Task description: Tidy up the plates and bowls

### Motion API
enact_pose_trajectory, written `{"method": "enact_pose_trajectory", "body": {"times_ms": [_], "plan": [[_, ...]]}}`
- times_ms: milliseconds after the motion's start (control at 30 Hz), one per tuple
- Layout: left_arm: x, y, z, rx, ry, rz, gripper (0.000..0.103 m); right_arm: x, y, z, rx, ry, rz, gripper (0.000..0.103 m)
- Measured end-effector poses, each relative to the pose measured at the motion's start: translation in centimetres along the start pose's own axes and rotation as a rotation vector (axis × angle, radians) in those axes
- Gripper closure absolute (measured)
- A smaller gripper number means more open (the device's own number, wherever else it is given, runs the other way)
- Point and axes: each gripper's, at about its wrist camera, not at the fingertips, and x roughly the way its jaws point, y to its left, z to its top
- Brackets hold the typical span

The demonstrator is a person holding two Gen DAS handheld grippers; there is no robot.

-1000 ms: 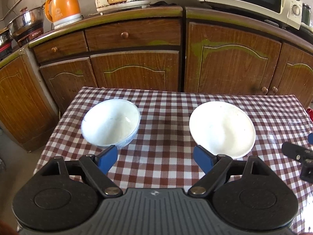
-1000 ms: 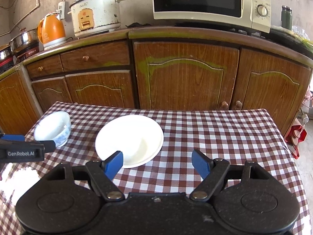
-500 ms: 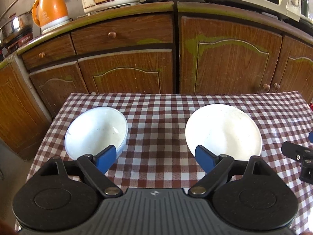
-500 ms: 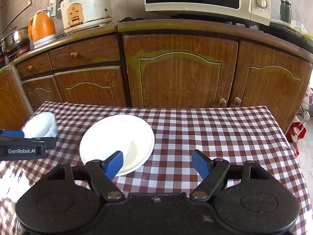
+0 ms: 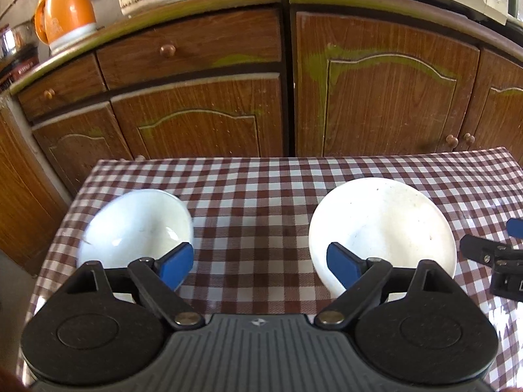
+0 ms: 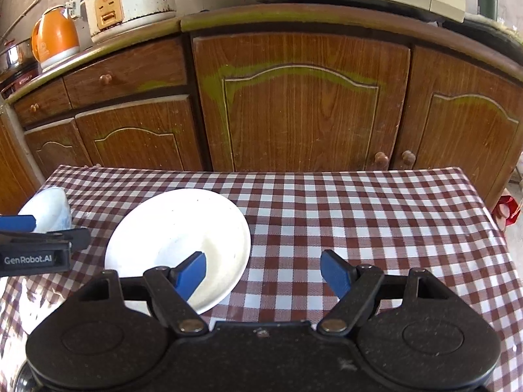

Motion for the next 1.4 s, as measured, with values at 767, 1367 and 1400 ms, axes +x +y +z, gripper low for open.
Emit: {"method": "enact_pose_trajectory", "body": {"times_ms": [767, 1367, 1400], "plan": [[6.5, -1.3, 0.1, -0.003, 0.038, -0.039, 0.019, 6.4, -0.4, -0.2, 0.076, 0.057, 0.028, 0.026], [4.6, -1.5, -0.9, -0.017, 0.007, -0.184, 0.071, 5.5, 1.5, -0.5, 0.108, 0.037, 0.115, 0.08], [4.1, -1.4, -0.8, -0.015, 0.002, -0.179, 0.071, 5.1, 1.5, -0.5, 0.106, 0.03, 0.116, 0.08]]}}
